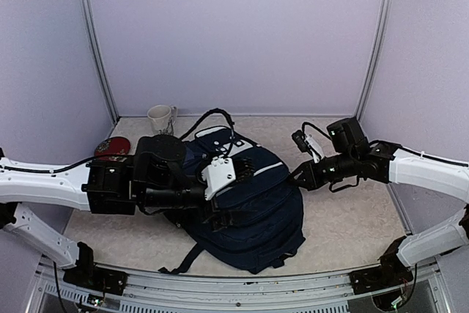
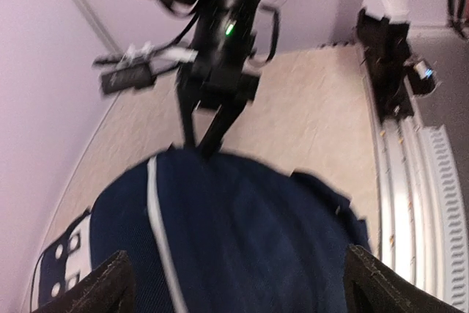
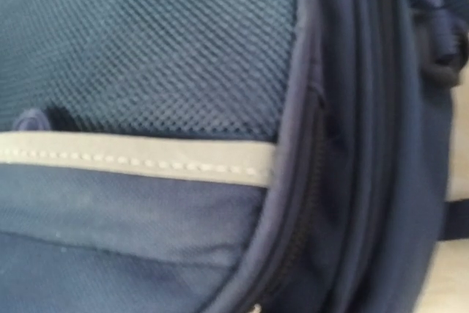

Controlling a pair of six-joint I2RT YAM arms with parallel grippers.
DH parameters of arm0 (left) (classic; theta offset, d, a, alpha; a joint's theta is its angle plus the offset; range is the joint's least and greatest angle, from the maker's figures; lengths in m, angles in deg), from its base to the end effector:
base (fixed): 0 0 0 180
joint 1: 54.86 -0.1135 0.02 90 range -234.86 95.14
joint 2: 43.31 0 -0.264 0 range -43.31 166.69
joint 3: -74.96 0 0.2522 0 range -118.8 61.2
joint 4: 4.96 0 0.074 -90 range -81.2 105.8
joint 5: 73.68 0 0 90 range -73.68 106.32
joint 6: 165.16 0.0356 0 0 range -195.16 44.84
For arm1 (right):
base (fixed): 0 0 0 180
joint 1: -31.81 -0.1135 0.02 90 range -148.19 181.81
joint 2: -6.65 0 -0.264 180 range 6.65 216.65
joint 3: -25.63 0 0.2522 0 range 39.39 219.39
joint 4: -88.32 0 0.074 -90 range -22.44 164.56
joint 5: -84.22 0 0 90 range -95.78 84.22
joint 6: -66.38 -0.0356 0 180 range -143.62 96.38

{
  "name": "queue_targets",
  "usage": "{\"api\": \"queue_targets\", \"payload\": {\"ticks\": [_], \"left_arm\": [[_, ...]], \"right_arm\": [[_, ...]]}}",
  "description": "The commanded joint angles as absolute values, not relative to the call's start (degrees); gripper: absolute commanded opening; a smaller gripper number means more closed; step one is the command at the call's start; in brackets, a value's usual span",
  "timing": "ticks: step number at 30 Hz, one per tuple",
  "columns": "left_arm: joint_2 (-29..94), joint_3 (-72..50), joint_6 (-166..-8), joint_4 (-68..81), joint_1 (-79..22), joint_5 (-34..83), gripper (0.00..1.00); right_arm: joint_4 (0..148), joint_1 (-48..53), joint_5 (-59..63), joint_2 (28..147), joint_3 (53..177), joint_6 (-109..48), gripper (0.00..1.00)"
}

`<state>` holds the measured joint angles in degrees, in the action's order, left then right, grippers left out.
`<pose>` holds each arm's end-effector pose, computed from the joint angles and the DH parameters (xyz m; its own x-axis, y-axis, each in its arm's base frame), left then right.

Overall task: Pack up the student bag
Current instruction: Zip the upper front pocket of the student bag, then hold the student bag at the center of the board.

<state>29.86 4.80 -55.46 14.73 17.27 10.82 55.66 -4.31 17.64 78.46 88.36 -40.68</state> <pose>0.0942 -0.2810 0.3107 0.1987 0.4771 -0.8561 0.9063 0.2430 0.3458 0.2067 0.1684 0.2535 -0.7431 -0.2090 -0.6357 -0.5884 0.6566 0.4719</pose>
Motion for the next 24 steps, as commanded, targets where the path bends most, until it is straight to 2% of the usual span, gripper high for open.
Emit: {"api": "queue_targets", "payload": {"ticks": [1, 3, 4, 5, 7, 9, 14, 19, 21, 22, 24], "left_arm": [[37.98, -0.32, -56.36, 7.66, 20.4, 16.13, 0.88], [43.18, -3.1, -59.13, 9.14, 18.63, 15.22, 0.48], [45.74, -5.58, -60.81, 11.45, 17.48, 14.69, 0.37], [47.84, -7.49, -61.7, 13.57, 16.48, 14.09, 0.36], [50.47, -9.24, -60.81, 15.58, 16.68, 10.07, 0.52], [51.55, -8.82, -58.91, 14.63, 17.41, 2.87, 0.62], [52.75, -9.02, -54.1, 10.23, 17.91, -10.03, 0.62], [56.04, -11.61, -51.99, 11.5, 17.15, -11.4, 0.58], [57.37, -12.11, -51.71, 11.99, 16.96, -11.75, 0.49], [57.83, -12.24, -51.59, 12.19, 16.86, -11.34, 0.36], [58.2, -12.6, -51.45, 13.11, 16.77, -10.25, 0.02]], "right_arm": [[65.6, -8.5, 17.57, 75.9, 87.33, -47.04, 0.0], [65.86, -8.54, 17.06, 74.67, 87.02, -48.65, 0.0], [66.3, -8.6, 17.37, 74.15, 86.76, -49.26, 0.0], [66.68, -8.89, 17.72, 73.52, 86.5, -49.51, 0.0], [67.16, -9.42, 17.86, 72.17, 86.0, -51.51, 0.0], [67.57, -9.87, 17.8, 71.04, 85.82, -52.24, 0.0], [67.19, -10.7, 17.59, 70.77, 86.78, -52.18, 0.0], [66.88, -10.91, 17.75, 70.93, 87.49, -51.86, 0.0], [66.28, -10.91, 17.65, 70.89, 87.7, -51.34, 0.0], [65.44, -10.85, 17.31, 70.88, 87.99, -50.98, 0.0], [62.99, -10.86, 15.94, 70.81, 89.0, -50.29, 0.0]]}}
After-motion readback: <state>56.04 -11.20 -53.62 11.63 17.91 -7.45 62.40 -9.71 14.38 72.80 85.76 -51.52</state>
